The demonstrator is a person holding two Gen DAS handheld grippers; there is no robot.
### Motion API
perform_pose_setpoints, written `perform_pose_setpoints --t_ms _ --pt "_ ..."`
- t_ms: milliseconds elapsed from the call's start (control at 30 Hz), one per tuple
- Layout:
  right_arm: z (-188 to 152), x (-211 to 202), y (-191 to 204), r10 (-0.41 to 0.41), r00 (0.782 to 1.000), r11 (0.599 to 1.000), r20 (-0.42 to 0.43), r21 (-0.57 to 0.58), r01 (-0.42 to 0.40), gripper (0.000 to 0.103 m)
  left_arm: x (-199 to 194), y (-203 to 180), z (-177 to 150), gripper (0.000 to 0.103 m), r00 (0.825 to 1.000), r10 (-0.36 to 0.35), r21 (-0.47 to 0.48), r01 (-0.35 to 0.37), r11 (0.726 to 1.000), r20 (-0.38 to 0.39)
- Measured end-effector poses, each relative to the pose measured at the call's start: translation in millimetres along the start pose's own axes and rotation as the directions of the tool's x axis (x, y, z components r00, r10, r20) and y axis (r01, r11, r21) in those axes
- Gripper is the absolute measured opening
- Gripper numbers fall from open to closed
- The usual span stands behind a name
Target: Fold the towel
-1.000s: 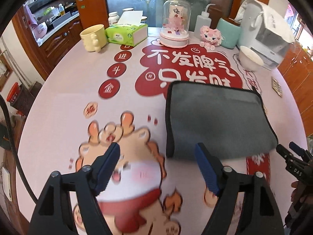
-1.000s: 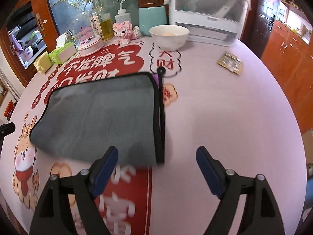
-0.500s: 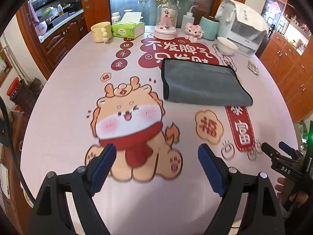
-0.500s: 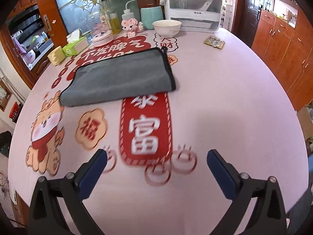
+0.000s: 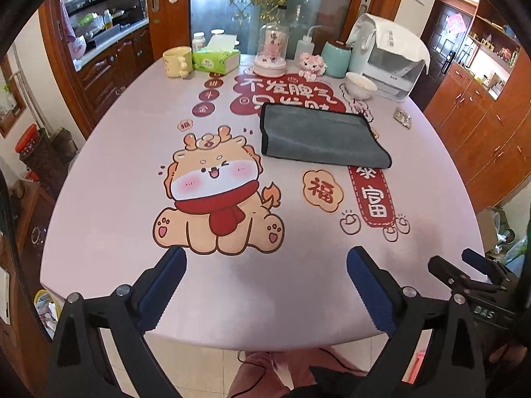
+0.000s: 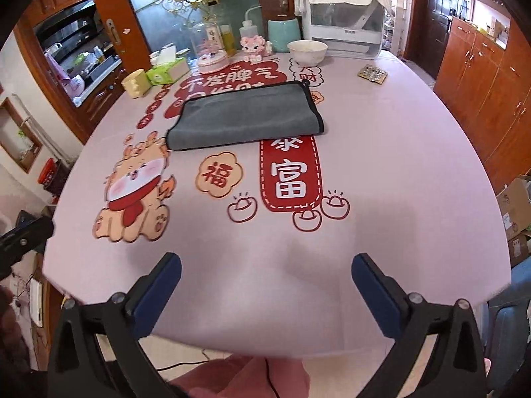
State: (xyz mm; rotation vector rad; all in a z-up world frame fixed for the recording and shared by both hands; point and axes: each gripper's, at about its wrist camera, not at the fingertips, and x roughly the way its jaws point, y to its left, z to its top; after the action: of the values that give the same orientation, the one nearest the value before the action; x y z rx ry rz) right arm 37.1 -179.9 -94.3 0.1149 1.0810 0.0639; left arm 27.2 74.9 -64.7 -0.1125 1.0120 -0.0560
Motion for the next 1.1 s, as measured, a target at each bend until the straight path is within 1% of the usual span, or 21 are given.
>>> perform_pose_setpoints --t_ms 100,167,267,400,500,600,667,767,967,1100 --pt "4.4 -20.5 -0.2 0.038 0.999 0.999 0.003 -0.017 -0.038 0.103 -12.8 -11.7 1.0 0.099 1.000 0.000 -0.015 0.000 1.000 0.022" --pt "9.3 -34.7 -0.6 0.038 0.999 0.999 0.005 -0.039 -0.037 0.103 -18.5 -21.4 1.3 0.099 1.000 -0.005 -0.015 0.005 1.000 0.024" --pt "11.0 -56.8 -2.0 0.066 0.998 0.996 0.025 -0.056 -0.064 0.103 -26.0 -36.2 1.7 0.099 0.999 -0.001 -0.005 0.001 1.000 0.039" --pt "7.1 -74.8 -1.3 0.084 0.996 0.994 0.025 -0.069 -0.082 0.103 -36.0 -48.7 1.8 0.099 0.999 0.005 -0.012 -0.004 1.000 0.052" --pt "2.1 -82.8 -0.9 0.104 0.994 0.993 0.029 -0.052 -0.102 0.103 -43.1 -55.8 -1.3 0.099 0.998 0.011 -0.022 -0.010 1.000 0.061" --pt "-2.7 -90.3 1.1 0.080 0.995 0.995 0.064 -0.060 -0.076 0.103 -49.2 -59.8 -4.3 0.100 0.995 0.039 -0.027 -0.036 0.999 0.091" --pt "-5.2 -95.7 2.6 0.077 0.993 0.995 0.089 -0.063 -0.072 0.103 -54.2 -62.2 -5.1 0.102 0.991 0.056 -0.032 -0.052 0.998 0.118" --pt "-7.1 -97.8 1.3 0.071 0.992 0.996 0.107 -0.059 -0.065 0.103 -60.7 -64.9 -7.4 0.102 0.985 0.062 -0.033 -0.058 0.998 0.162" --pt "-9.0 -99.3 -1.1 0.050 0.990 0.998 0.134 -0.037 -0.046 0.103 -63.6 -66.7 -6.9 0.102 0.978 0.092 -0.023 -0.089 0.996 0.188" --pt "-9.2 -98.5 -0.7 0.050 0.990 0.998 0.133 -0.036 -0.046 0.103 -65.6 -68.9 -7.4 0.102 0.974 0.109 -0.005 -0.111 0.994 0.201"
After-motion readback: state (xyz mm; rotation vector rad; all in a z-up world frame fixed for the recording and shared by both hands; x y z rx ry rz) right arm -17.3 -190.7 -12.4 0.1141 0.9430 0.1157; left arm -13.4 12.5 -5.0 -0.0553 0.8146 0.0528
